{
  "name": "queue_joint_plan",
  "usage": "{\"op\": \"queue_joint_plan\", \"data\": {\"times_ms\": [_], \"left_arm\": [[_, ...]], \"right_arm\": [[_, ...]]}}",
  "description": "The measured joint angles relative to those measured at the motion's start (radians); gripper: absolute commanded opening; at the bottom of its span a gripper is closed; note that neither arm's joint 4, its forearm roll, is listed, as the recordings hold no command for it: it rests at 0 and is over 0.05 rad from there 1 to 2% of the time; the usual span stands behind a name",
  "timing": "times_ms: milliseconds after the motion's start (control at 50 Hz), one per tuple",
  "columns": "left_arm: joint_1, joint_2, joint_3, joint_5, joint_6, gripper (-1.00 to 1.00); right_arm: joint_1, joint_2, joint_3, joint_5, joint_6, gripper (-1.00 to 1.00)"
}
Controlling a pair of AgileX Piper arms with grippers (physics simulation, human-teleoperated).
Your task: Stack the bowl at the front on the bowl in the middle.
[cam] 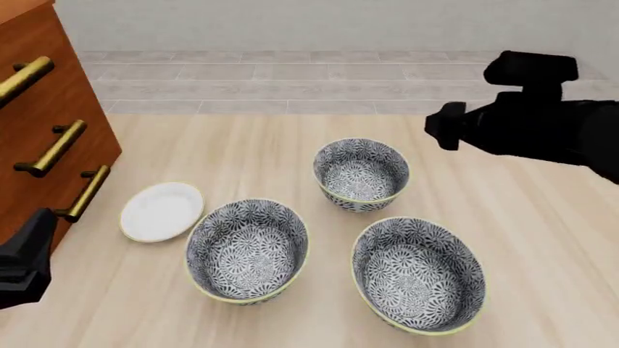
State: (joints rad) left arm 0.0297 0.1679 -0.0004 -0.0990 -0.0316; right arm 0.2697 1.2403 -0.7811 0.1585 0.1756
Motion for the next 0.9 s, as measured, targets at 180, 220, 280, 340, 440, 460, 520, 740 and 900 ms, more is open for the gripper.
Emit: {"op": "queue_joint_plan", "data": {"times_ms": [180,220,280,340,440,460,520,740,900], "left_arm": [[-0.001,0.009,0.000,-0.006,-0.001,1.00],[-0.002,0.009,0.000,-0.006,-0.002,1.00],[-0.003,0.008,0.000,-0.004,-0.003,1.00],[-0.003,0.007,0.000,-0.004,-0.003,1.00],[-0.003,0.006,0.000,-0.002,-0.004,1.00],[-0.002,0.006,0.000,-0.002,-0.004,1.00],[-0.002,0.006,0.000,-0.002,-0.004,1.00],[0.002,-0.002,0.000,0.006,-0.004,1.00],[0.004,-0.008,0.000,0.013,-0.006,1.00]], "right_arm": [[0.013,0.098,-0.074,0.037,0.006,1.00],[0.016,0.119,-0.091,0.044,0.009,1.00],[0.019,0.148,-0.115,0.054,0.014,1.00],[0.021,0.175,-0.140,0.066,0.020,1.00],[0.021,0.218,-0.179,0.083,0.026,1.00],[0.021,0.227,-0.186,0.085,0.027,1.00],[0.019,0.253,-0.206,0.092,0.030,1.00],[-0.005,0.352,-0.263,0.098,0.021,1.00],[-0.020,0.407,-0.285,0.092,0.012,1.00]]}}
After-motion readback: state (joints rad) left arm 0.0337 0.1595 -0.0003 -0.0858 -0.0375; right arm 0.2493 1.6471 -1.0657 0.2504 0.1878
